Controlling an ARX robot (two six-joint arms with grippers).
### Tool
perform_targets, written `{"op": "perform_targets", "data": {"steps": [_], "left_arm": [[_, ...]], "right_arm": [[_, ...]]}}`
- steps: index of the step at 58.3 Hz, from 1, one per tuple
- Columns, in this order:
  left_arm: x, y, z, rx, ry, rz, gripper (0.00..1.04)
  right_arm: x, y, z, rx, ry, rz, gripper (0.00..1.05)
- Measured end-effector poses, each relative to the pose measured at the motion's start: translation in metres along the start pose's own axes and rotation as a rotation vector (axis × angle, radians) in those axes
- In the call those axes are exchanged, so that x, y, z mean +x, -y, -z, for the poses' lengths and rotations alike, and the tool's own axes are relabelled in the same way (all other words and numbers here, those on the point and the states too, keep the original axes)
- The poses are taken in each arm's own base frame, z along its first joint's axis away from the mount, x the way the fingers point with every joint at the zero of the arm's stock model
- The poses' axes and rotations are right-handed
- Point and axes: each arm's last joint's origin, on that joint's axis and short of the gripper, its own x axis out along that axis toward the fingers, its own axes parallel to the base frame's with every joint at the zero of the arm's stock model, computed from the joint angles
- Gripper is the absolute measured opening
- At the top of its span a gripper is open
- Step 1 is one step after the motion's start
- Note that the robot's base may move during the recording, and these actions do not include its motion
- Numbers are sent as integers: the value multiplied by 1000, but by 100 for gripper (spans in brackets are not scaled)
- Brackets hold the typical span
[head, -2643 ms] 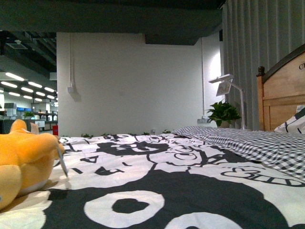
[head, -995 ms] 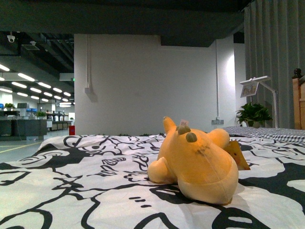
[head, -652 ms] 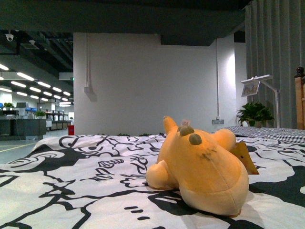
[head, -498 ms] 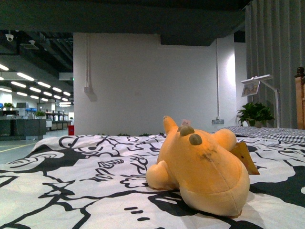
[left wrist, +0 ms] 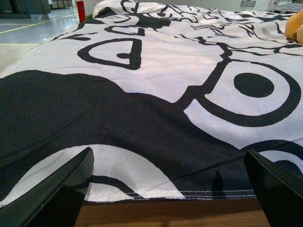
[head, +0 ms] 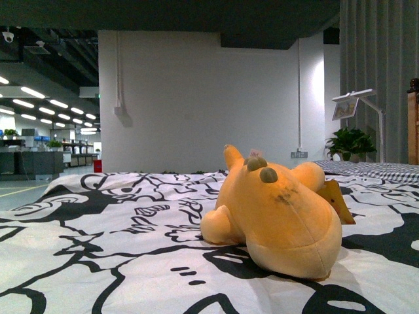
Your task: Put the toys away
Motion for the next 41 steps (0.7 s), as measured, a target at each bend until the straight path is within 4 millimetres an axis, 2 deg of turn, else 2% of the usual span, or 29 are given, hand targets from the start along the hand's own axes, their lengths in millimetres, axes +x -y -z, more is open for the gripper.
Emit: {"op": "perform_targets", "data": {"steps": [17, 27, 41], "left_arm": [[0, 0, 0, 0, 0, 0, 98], [0, 0, 0, 0, 0, 0, 98], [0, 0, 0, 0, 0, 0, 98]], "right_arm": [[38, -32, -6, -87, 108, 19, 98], [59, -47, -4, -167, 176, 61, 98], [82, -64, 6, -233, 179, 56, 98]]}}
